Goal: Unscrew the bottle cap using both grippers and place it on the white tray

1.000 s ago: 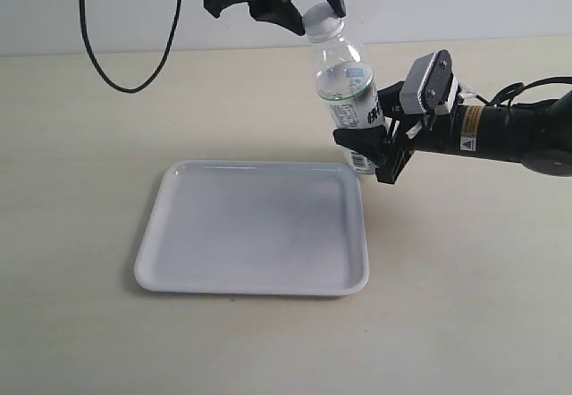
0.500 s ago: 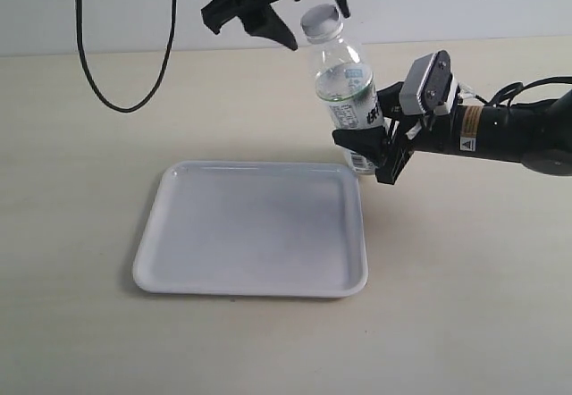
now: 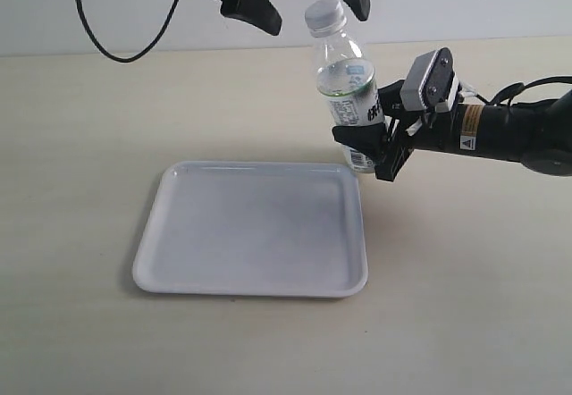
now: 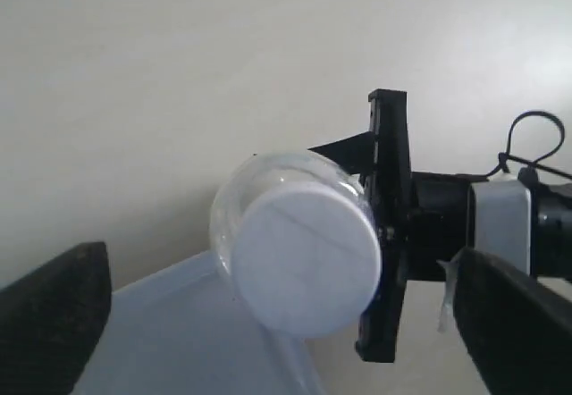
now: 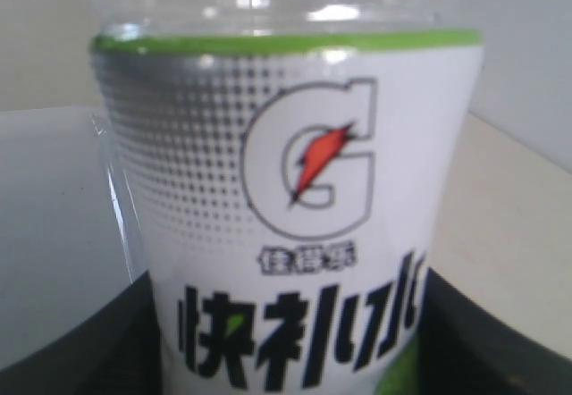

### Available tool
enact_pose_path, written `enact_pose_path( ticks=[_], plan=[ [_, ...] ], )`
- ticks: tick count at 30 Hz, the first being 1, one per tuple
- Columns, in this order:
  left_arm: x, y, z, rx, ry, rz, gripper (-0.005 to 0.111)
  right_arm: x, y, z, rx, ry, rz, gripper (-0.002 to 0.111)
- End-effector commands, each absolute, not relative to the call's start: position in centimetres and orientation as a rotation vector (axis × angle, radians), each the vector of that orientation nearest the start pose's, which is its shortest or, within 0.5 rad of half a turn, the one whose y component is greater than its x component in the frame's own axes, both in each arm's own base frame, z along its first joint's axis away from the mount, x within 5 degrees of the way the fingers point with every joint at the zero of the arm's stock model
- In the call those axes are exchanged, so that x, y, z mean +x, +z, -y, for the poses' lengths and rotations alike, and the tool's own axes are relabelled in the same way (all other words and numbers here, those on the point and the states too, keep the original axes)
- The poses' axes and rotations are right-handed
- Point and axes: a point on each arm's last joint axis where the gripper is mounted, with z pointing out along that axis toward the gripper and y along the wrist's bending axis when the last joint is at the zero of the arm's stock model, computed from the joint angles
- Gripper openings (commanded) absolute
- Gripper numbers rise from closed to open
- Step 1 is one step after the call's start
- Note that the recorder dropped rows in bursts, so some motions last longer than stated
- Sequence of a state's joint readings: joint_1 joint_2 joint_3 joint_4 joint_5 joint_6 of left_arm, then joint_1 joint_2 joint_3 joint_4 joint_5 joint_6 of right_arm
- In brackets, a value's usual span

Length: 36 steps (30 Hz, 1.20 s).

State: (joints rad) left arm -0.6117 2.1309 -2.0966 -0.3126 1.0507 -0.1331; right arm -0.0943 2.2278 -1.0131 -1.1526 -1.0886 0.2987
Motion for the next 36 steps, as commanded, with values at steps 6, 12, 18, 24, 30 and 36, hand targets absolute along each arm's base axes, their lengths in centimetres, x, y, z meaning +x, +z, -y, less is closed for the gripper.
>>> enact_pose_path(
  ticks=[6, 12, 18, 24, 30, 36],
  plan=[
    [37.37, 31.09, 30.17, 0.929, -0.712, -2.402, 0.101, 38.44, 9.14, -3.97, -0.893, 0.565, -1.58, 0.0],
    [37.2, 31.3, 30.49, 1.032, -0.738, -2.323, 0.101, 38.42, 9.14, -3.98, -0.896, 0.566, -1.579, 0.0],
    [37.23, 31.28, 30.45, 1.057, -0.721, -2.309, 0.101, 38.42, 9.14, -3.98, -0.897, 0.565, -1.579, 0.0],
    [37.23, 31.28, 30.45, 1.057, -0.721, -2.309, 0.101, 38.42, 9.14, -3.98, -0.895, 0.566, -1.58, 0.0],
    [37.12, 31.22, 30.41, 1.066, -0.723, -2.32, 0.101, 38.42, 9.14, -3.98, -0.896, 0.565, -1.579, 0.0],
    [37.08, 31.2, 30.4, 1.07, -0.723, -2.323, 0.101, 38.42, 9.14, -3.98, -0.896, 0.565, -1.579, 0.0]
  ],
)
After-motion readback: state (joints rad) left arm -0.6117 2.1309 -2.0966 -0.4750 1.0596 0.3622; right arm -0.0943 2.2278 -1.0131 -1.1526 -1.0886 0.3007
